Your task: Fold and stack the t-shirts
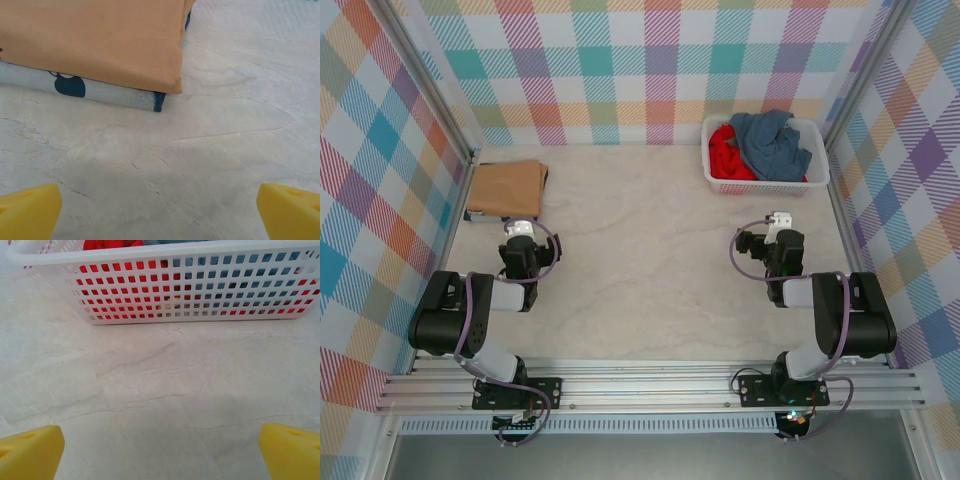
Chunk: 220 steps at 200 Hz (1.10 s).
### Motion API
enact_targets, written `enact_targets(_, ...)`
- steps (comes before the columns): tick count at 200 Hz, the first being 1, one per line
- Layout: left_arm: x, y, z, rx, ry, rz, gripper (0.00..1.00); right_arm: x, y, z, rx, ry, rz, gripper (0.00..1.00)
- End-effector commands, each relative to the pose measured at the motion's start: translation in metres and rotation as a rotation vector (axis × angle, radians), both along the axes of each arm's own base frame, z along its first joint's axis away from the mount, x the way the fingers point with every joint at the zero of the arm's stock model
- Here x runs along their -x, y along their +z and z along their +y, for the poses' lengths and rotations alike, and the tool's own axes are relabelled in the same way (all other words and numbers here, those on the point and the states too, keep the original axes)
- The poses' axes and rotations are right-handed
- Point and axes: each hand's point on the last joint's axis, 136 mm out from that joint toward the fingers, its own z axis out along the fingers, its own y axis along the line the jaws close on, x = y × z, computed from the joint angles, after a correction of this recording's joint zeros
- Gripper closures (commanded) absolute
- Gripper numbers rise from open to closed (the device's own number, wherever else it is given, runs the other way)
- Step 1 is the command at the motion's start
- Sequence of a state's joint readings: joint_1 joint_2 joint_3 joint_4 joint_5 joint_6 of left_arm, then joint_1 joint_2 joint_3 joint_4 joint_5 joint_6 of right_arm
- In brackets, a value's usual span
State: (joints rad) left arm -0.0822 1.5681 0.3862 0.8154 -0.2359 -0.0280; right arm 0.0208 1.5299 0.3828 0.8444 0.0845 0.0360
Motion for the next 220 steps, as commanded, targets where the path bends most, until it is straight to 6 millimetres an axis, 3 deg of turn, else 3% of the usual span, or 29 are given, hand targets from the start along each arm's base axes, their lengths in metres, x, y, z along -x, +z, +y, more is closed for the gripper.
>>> enact_targets(1,-0.008,0.014,-0.003,-0.014,-0.011,-0.045,0.00,-0.006,0.006,0.004,0.006,0.023,-0.020,0.00)
enact_targets(70,-0.007,0.013,-0.002,-0.013,-0.009,-0.044,0.00,-0.006,0.007,0.004,0.004,0.025,-0.021,0.01)
enact_targets(89,-0.006,0.029,-0.003,-0.020,-0.013,-0.044,0.00,-0.002,0.016,-0.002,0.023,-0.021,-0.048,0.00)
enact_targets(102,-0.003,0.058,-0.004,-0.065,0.015,-0.033,0.00,0.005,0.045,-0.004,0.071,-0.071,-0.053,0.00)
enact_targets(115,-0.002,0.107,-0.007,-0.032,0.050,-0.159,0.00,0.006,0.099,0.000,0.069,-0.091,-0.123,0.00)
enact_targets(128,-0.002,0.155,-0.013,-0.004,0.080,-0.262,0.00,0.003,0.154,-0.011,-0.034,-0.202,-0.132,0.00)
enact_targets(138,-0.003,0.185,-0.002,0.121,0.201,-0.288,0.00,0.003,0.177,-0.013,-0.138,-0.223,-0.003,0.00)
enact_targets(144,-0.002,0.188,0.008,0.207,0.294,-0.222,0.00,0.002,0.187,-0.020,-0.221,-0.299,0.039,0.00)
enact_targets(150,0.002,0.185,0.017,0.320,0.389,-0.109,0.00,-0.006,0.195,-0.026,-0.296,-0.318,0.055,0.00)
enact_targets(156,0.010,0.174,0.027,0.412,0.493,0.007,0.00,-0.020,0.202,-0.017,-0.390,-0.227,0.072,0.00)
enact_targets(160,0.007,0.167,0.026,0.488,0.493,0.071,0.00,-0.027,0.206,-0.021,-0.426,-0.225,0.079,0.00)
enact_targets(170,-0.021,0.167,0.003,0.706,0.333,0.126,0.00,-0.043,0.210,-0.032,-0.445,-0.288,0.106,0.02)
enact_targets(181,-0.038,0.184,-0.011,0.767,0.271,0.080,0.00,-0.063,0.204,-0.039,-0.439,-0.330,0.171,0.06)
enact_targets(195,-0.051,0.219,-0.036,0.750,0.169,-0.027,0.00,-0.091,0.194,-0.040,-0.485,-0.307,0.281,0.17)
enact_targets(220,-0.061,0.262,-0.076,0.734,0.045,-0.066,0.00,-0.131,0.165,-0.045,-0.544,-0.298,0.409,0.26)
